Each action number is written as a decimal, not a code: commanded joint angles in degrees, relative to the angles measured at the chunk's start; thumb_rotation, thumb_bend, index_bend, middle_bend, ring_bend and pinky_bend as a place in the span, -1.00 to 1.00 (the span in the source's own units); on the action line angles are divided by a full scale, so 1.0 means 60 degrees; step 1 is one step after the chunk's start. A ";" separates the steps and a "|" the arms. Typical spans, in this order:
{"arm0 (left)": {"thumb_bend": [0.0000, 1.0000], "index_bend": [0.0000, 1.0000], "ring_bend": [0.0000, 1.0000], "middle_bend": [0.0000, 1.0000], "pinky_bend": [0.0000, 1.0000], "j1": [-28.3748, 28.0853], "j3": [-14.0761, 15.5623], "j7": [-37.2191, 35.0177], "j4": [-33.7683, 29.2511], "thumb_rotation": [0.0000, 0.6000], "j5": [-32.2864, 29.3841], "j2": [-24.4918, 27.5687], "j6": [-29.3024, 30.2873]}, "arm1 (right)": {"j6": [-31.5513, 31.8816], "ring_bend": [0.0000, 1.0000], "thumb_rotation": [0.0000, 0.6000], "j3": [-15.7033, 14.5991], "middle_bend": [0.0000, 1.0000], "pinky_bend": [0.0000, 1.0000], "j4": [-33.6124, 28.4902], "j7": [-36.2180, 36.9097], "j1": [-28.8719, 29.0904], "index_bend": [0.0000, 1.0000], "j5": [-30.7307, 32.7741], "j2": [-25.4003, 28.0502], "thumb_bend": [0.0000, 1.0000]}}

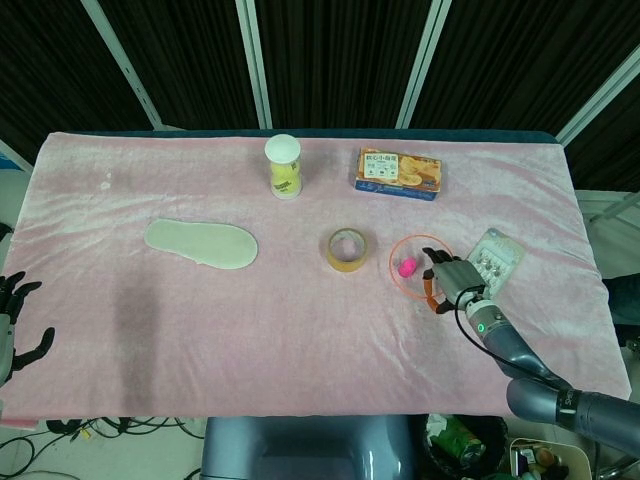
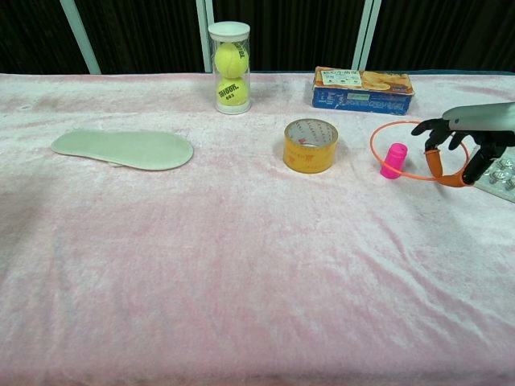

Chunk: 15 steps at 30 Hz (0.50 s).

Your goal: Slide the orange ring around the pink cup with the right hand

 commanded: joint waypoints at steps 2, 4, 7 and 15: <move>-0.33 -0.57 -1.00 -0.86 -1.00 -0.0005 0.0001 0.0013 0.0004 1.00 0.0002 -0.0002 -0.0005 | -0.0075 -0.94 1.00 -0.0144 -1.00 -0.68 0.0048 -0.0084 0.0103 0.03 0.0186 -0.0047 -0.21; -0.33 -0.57 -1.00 -0.86 -1.00 -0.0005 0.0006 0.0019 0.0006 1.00 0.0010 -0.0006 -0.0001 | -0.0088 -0.94 1.00 -0.0186 -1.00 -0.68 0.0061 -0.0097 0.0143 0.01 0.0282 -0.0062 -0.21; -0.33 -0.57 -1.00 -0.86 -1.00 0.0002 -0.0001 0.0013 0.0000 1.00 -0.0002 -0.0007 0.0011 | -0.0105 -0.94 1.00 -0.0283 -1.00 -0.68 0.0102 -0.0170 0.0212 -0.01 0.0436 -0.0066 -0.21; -0.33 -0.57 -1.00 -0.86 -1.00 -0.0003 0.0001 0.0027 -0.0002 1.00 -0.0003 -0.0013 0.0005 | 0.0202 -0.94 1.00 -0.0356 -1.00 -0.68 -0.0168 -0.0066 0.0169 -0.04 0.0433 0.0146 -0.22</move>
